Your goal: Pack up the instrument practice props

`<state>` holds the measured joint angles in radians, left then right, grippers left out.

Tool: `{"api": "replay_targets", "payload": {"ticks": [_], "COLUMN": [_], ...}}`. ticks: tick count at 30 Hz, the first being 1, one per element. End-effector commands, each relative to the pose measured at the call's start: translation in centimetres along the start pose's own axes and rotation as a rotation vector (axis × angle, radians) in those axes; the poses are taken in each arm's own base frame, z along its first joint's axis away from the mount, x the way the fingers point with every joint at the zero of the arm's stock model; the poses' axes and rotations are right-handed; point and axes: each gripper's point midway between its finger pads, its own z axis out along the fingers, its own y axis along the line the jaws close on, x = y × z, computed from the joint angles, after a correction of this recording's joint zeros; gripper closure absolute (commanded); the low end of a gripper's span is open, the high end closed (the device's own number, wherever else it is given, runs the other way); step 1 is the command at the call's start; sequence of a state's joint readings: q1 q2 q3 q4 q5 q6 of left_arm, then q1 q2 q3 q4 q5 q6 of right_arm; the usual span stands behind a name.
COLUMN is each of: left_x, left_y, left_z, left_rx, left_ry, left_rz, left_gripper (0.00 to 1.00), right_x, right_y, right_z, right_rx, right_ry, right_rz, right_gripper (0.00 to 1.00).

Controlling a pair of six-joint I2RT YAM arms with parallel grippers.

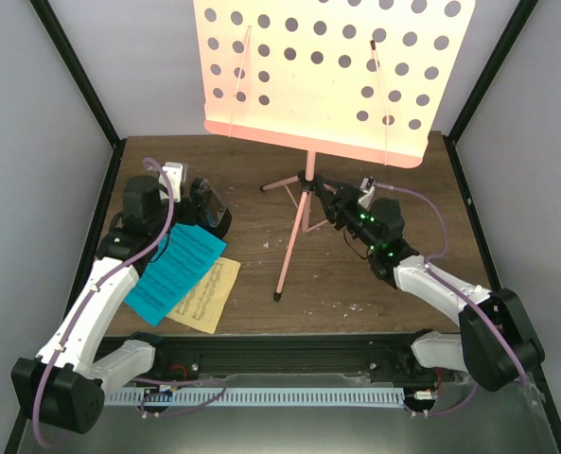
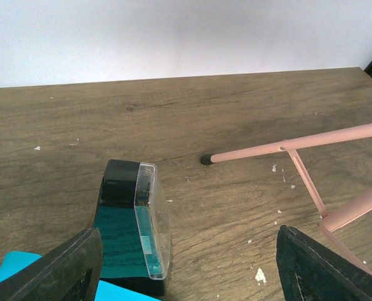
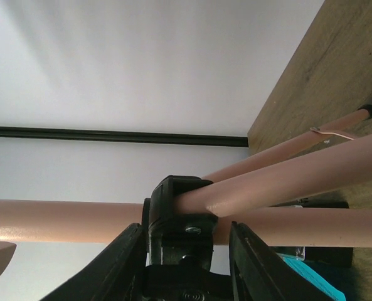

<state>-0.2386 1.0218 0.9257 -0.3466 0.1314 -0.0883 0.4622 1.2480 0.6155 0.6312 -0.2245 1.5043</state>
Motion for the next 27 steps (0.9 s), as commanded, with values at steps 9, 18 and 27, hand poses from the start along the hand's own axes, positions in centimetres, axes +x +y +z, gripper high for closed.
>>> {"api": "replay_targets", "payload": {"ticks": [9, 18, 27], "left_x": [-0.5, -0.42, -0.4], "left_y": [-0.12, -0.08, -0.07], "left_z": [-0.31, -0.29, -0.25], "left_rx": [-0.003, -0.004, -0.004], "left_ry": [-0.016, -0.013, -0.012], "left_rz": [0.016, 0.015, 0.017], "left_gripper": [0.24, 0.24, 0.24], "right_x": [1.11, 1.16, 0.94], "right_y": [0.63, 0.69, 0.67], "right_z": [-0.21, -0.18, -0.28], "right_rx": [-0.065, -0.062, -0.071], "right_ry": [0.004, -0.004, -0.02], "right_rz": [-0.038, 0.022, 0.075], "right_gripper": [0.52, 0.4, 0.54]}}
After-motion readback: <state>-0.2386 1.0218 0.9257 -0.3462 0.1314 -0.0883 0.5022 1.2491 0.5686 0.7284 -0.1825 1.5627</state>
